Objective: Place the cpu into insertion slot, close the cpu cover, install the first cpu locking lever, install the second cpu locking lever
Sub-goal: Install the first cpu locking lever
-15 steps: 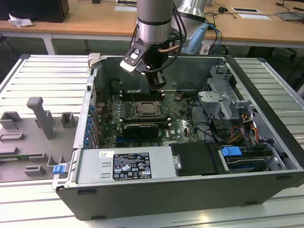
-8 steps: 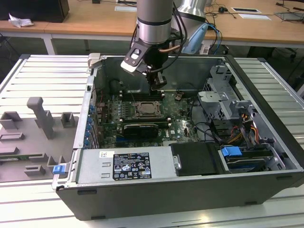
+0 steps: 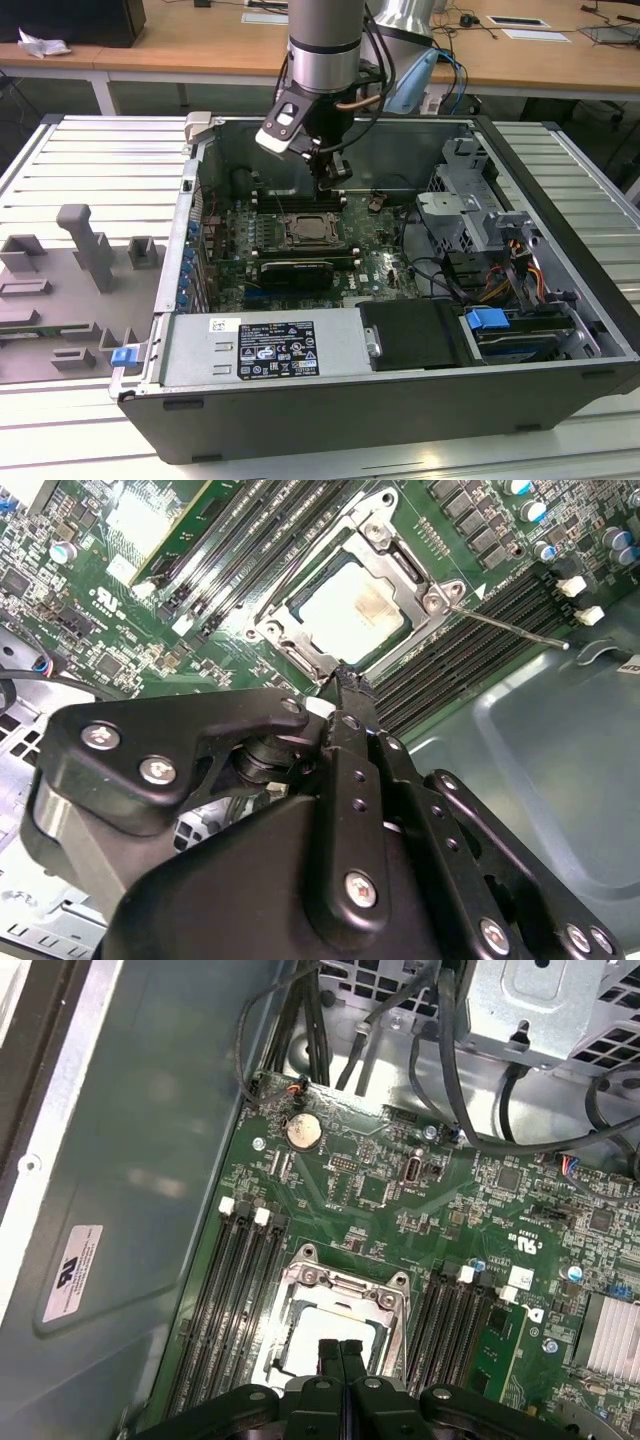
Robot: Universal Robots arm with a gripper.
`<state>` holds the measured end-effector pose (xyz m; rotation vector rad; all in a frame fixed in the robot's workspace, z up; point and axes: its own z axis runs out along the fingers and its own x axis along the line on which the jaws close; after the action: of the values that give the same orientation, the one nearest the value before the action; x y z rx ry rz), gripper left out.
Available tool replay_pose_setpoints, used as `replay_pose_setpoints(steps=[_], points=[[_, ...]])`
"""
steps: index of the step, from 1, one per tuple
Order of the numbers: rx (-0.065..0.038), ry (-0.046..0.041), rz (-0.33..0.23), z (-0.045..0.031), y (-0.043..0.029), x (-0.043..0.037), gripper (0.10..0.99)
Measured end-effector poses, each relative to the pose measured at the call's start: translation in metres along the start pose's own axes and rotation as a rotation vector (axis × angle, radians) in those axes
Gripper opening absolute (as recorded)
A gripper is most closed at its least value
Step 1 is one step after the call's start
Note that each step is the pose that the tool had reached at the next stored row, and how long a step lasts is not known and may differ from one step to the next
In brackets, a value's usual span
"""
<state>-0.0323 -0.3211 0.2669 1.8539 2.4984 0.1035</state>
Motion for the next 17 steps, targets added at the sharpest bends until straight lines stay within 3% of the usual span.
replay_pose_setpoints(steps=[17], points=[[0.001,0.0050,-0.071,0.0000,0.0000,0.0000,0.106]])
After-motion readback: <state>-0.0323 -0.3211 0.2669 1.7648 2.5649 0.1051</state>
